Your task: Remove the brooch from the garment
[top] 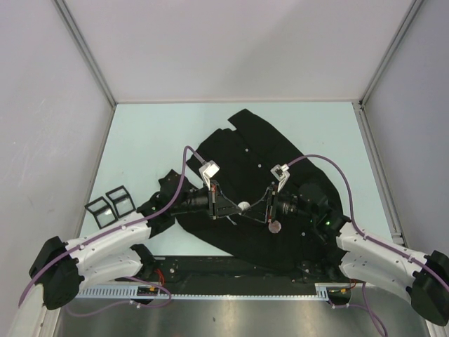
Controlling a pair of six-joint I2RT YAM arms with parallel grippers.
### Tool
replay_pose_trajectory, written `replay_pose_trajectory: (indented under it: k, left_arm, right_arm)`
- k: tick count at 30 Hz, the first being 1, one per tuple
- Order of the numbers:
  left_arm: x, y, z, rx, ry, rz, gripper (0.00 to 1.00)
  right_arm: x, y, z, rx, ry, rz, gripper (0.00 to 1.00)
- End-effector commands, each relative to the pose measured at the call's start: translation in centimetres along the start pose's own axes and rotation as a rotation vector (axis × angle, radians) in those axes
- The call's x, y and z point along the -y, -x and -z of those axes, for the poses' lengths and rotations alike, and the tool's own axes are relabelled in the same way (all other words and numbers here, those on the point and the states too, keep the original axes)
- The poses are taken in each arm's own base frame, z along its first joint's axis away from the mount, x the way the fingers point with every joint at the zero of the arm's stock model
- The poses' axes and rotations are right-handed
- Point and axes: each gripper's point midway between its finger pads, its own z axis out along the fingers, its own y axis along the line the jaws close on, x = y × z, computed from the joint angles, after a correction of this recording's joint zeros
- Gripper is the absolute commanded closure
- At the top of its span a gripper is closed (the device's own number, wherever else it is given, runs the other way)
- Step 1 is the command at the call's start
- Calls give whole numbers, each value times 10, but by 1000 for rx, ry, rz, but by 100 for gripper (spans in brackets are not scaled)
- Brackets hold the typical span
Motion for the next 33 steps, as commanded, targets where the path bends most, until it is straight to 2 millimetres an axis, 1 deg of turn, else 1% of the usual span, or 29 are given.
replay_pose_trajectory:
  k: [1,3,4,5,7,8,9,10,11,12,13,15,16,17,18,19,20,21,22,23,24,25,26,27,28,29,30,31,33]
  left_arm:
    - [31,12,1,26,-92,-20,100]
    - [27,14,2,32,-60,-15,100]
    - [24,13,2,29,-45,-19,100]
    - [18,11,3,21,-8,-8,100]
    - [14,16,5,26,29,-14,100]
    - [6,16,8,20,81,2,100]
    - [-2,18,10,27,123,11,100]
    - [-13,11,15,-4,187,38,100]
    - [-19,11,18,-9,221,47,100]
    - [-29,19,23,17,279,58,100]
    - [-41,10,31,-16,344,91,100]
    - [-60,19,42,8,457,113,100]
    - [-72,10,54,-27,539,140,100]
    - [-78,18,62,-6,594,144,100]
    - [-91,23,75,22,696,138,100]
    - [-101,14,90,-8,783,158,100]
    - [-104,20,98,6,827,167,99]
    - [-114,23,112,27,911,169,100]
    - [-127,15,129,8,1016,186,100]
    - [-136,20,144,31,1088,215,100]
    - [-142,19,154,39,1145,251,100]
    - [-149,11,168,14,1221,288,99]
    - [-156,15,174,19,1264,328,100]
    - [-156,7,183,-5,1319,390,100]
    - [-162,8,203,36,1455,418,100]
    - [-164,13,211,86,1530,487,100]
    - [-163,11,224,78,1598,491,100]
    - [-163,19,231,111,1638,480,100]
    - [-165,20,241,134,1699,512,100]
  right_arm:
    - [1,10,0,52,-20,35,63]
    - [1,11,2,57,-23,41,58]
    - [2,9,3,49,-29,40,54]
    - [2,9,4,48,-30,44,52]
    - [1,11,8,56,-31,55,46]
    - [2,14,11,67,-37,60,44]
    - [-2,19,15,84,-29,74,41]
    - [0,20,17,85,-41,73,39]
    - [-1,22,19,93,-42,83,38]
    - [-1,27,23,105,-50,102,36]
    - [-2,31,25,113,-57,111,35]
    - [10,34,28,113,-116,129,35]
    - [12,41,28,127,-142,140,35]
    - [17,43,29,124,-166,145,35]
    - [24,44,29,119,-200,157,35]
    - [29,47,27,112,-221,157,35]
    - [32,48,26,109,-235,162,35]
    - [35,49,24,98,-245,175,35]
    - [41,47,21,78,-262,174,36]
    - [39,52,18,75,-258,181,36]
    - [39,53,17,68,-261,189,36]
    - [41,54,14,59,-267,196,36]
    - [40,56,13,59,-264,202,36]
    - [40,57,12,58,-265,204,36]
    - [40,56,12,51,-261,208,36]
    - [44,51,12,21,-275,193,36]
    - [45,50,11,11,-274,190,36]
    - [45,50,10,3,-274,189,36]
    - [46,50,10,-10,-284,183,36]
